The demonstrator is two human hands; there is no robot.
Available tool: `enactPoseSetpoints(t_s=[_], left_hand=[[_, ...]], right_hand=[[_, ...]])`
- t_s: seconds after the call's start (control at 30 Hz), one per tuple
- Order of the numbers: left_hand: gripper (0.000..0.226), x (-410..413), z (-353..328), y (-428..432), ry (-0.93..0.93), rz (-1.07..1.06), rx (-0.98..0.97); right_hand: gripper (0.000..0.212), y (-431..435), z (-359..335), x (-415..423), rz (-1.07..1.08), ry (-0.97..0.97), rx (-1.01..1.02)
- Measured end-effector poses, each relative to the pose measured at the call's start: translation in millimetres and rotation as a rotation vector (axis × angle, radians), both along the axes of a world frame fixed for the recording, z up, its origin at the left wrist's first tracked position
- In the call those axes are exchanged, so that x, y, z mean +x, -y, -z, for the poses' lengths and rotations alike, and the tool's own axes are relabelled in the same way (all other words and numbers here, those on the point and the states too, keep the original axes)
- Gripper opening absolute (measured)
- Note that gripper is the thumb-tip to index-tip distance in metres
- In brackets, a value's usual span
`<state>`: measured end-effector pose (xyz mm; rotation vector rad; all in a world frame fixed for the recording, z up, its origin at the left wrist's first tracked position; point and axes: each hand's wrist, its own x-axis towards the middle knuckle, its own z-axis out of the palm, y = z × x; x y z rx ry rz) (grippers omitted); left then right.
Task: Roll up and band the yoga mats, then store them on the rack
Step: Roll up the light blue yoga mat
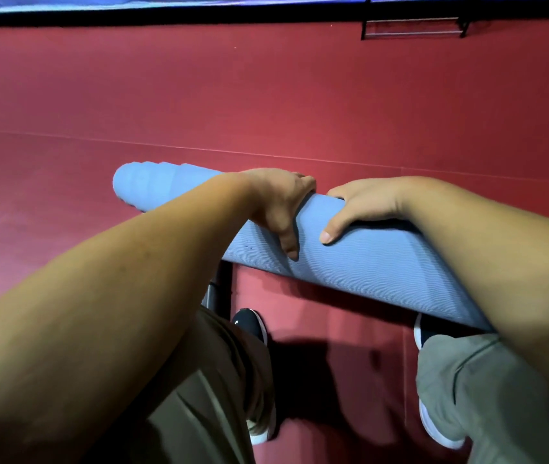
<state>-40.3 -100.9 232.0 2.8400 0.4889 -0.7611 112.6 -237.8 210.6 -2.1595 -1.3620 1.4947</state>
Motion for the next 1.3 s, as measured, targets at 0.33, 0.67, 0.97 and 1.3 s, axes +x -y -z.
enactPoseSetpoints(t_s=[0.33, 0.67, 0.97, 1.3], left_hand=[[0.094, 0.9, 3.2, -16.6, -0.060, -0.261, -0.279], [0.065, -7.3, -9.8, -24.4, -0.154, -0.432, -0.508], [0.063, -15.0, -7.7, -27.0, -0.249, -0.519, -0.662], [0.069, -2.0, -3.7, -10.6, -0.173, -0.408, -0.495]], right_hand=[[0.087, -2.5, -4.5, -8.1, -0.181, 0.278, 0.056], [0.144, 6.6, -7.2, -33.9, -0.311, 0.634, 0.145], [0.126, 9.8, -0.5, -44.5, -0.350, 0.757, 0.245], [0.099, 5.7, 3.3, -27.7, -0.298, 0.616, 0.224]])
